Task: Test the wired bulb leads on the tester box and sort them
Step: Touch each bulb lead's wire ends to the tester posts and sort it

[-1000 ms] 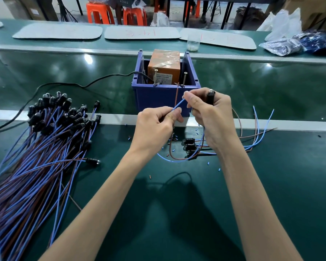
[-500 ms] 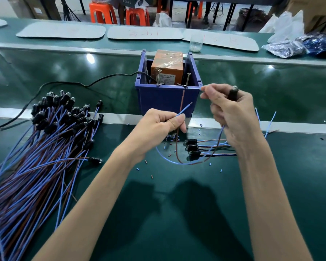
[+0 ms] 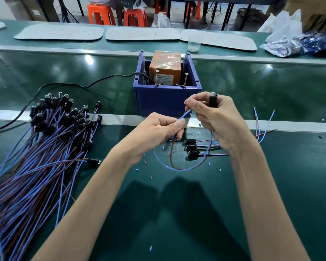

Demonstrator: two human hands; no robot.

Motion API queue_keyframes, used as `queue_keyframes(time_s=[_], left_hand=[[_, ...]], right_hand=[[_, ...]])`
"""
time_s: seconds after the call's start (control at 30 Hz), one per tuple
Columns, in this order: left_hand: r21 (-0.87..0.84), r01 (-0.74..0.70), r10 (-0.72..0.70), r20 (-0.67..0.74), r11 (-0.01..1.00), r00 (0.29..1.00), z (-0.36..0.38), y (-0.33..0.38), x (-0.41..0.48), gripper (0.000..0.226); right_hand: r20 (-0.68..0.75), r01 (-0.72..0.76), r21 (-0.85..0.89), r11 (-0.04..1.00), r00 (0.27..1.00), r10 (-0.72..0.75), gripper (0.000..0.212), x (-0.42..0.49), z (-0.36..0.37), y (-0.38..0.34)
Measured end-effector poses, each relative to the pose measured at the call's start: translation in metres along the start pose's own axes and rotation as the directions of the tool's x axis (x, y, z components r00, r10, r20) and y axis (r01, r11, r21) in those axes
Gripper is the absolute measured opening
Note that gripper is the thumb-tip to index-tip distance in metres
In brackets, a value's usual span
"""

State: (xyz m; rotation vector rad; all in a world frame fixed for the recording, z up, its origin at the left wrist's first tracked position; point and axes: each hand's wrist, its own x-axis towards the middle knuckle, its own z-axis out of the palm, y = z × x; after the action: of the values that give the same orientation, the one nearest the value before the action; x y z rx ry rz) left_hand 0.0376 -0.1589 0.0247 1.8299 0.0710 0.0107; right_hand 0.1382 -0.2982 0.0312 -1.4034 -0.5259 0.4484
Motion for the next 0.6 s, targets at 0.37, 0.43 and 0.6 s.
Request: queue_keyframes(time_s=[0.37,0.43,0.6], left_hand=[[0.102,-0.021,0.018,0.027,0.995,0.999,-0.006,-0.001,-0.002,0.044],[0.057,-0.043,0.041,0.040,0.997,0.998,-0.009,-0.001,-0.004,0.043],[-0.209,-0.058,0.043,-0.075,0.976,0.996,-0.013,0.000,-0.003,0.037]], right_hand=[[-0.156,-0.066,-0.037,0.997,0.986,0.059,0.026,0.007,-0.010,0.010],[-0.246,-0.053,0.010,0.999,0.968,0.054,0.026,0.009,-0.019,0.010],[-0.193,0.027,0.058,0.998,0.981,-0.016,0.017,0.009,-0.031,0.007]])
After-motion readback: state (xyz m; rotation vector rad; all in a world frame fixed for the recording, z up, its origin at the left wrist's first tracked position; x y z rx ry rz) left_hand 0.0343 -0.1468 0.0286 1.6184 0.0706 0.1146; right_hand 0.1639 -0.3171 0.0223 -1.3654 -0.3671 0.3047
